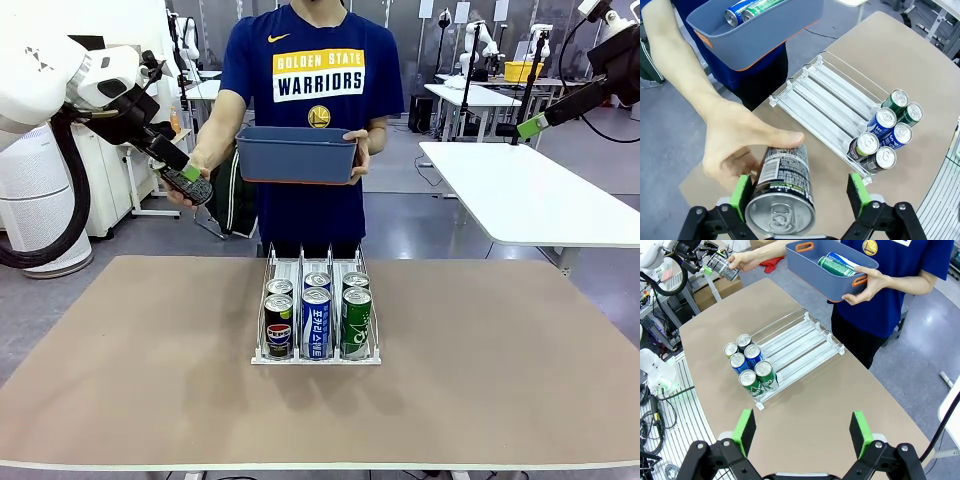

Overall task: Fill the beverage cans into the dispenser.
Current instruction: Pick up the Pepsi coke handed by the human.

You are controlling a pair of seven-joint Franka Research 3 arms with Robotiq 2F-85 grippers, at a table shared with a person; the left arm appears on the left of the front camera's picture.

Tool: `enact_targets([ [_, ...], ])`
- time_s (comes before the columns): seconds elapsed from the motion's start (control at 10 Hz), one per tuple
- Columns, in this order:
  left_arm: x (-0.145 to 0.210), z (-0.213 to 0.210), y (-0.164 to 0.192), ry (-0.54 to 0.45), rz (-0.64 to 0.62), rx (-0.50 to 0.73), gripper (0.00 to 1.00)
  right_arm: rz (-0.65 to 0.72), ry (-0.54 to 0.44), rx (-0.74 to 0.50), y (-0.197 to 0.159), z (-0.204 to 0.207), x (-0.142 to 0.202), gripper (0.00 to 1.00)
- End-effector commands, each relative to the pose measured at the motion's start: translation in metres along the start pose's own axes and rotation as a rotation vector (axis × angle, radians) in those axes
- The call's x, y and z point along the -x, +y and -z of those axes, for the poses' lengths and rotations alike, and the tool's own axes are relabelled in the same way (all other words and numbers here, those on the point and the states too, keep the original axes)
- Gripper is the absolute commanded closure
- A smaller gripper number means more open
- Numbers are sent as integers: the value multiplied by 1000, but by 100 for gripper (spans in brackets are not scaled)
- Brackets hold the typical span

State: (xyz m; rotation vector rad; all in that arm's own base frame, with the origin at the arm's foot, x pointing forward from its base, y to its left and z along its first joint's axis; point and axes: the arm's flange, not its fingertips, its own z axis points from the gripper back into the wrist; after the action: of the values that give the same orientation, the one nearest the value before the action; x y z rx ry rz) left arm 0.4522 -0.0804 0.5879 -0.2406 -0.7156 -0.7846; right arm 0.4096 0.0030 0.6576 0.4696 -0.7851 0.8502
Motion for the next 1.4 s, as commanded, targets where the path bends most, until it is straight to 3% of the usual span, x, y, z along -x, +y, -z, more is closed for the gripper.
enact_targets([
  [0.0, 3, -5, 2, 5, -15, -24, 0, -16, -16, -27, -2, 2, 1, 0],
  [0.9, 7, -15, 1, 4, -38, -75, 0, -16, -16, -27, -2, 2, 1, 0],
  [1.0, 2, -13, 6, -10, -9, -28, 0, -16, -16, -27, -2, 2, 1, 0],
  [1.3, 4, -14, 5, -2, -17, -39, 33, -16, -16, -27, -2, 2, 1, 0],
])
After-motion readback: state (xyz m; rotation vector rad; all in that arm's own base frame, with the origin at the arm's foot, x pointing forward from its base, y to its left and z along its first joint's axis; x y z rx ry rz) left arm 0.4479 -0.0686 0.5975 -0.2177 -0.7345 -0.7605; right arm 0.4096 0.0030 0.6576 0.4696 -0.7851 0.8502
